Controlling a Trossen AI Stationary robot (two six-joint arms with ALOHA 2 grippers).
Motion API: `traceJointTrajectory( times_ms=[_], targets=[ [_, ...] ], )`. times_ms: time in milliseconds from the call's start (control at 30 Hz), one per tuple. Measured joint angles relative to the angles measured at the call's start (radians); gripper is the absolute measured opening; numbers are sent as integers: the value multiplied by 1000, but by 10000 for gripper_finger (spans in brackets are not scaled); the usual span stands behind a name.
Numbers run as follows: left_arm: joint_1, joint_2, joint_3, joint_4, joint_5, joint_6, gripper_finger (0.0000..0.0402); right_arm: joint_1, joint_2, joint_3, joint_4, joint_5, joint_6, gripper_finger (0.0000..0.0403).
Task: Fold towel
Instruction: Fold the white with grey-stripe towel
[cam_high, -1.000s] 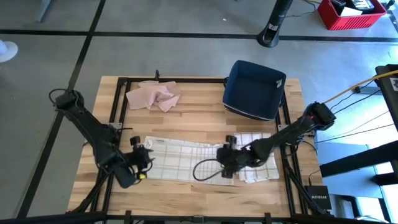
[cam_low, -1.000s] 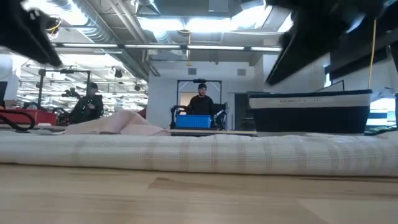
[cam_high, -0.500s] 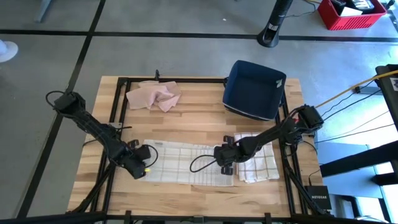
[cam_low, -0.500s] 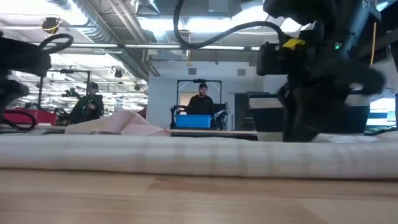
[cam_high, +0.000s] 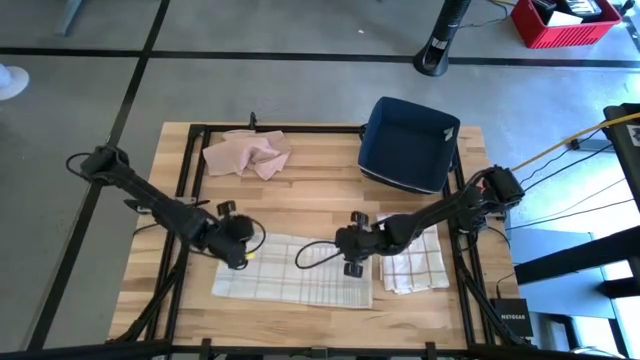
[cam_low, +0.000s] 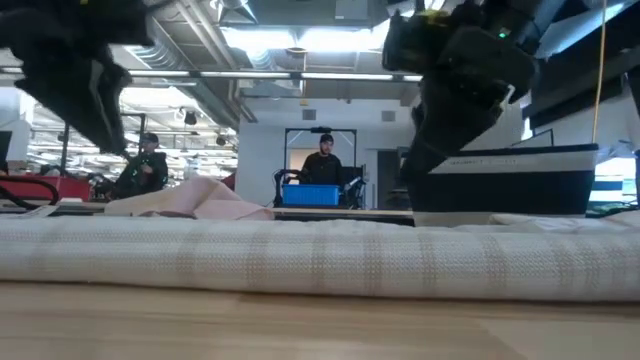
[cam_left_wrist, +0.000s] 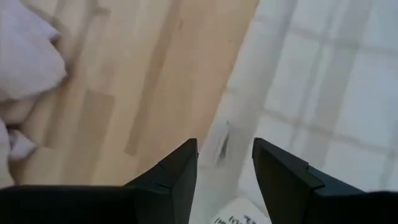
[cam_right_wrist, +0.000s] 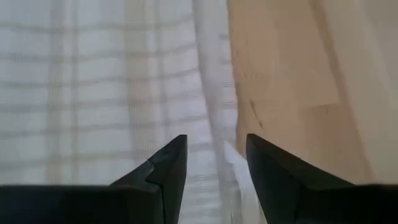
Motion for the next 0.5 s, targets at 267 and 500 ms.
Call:
traceJointTrajectory(
  times_ms=[267,500],
  targets=[
    [14,2,-174,154,97,69,147,-5,10,0,-157,-147,17,166],
    [13,2,-242,213,94,79,147,-8,10,0,-119,-110,-17,166]
  ],
)
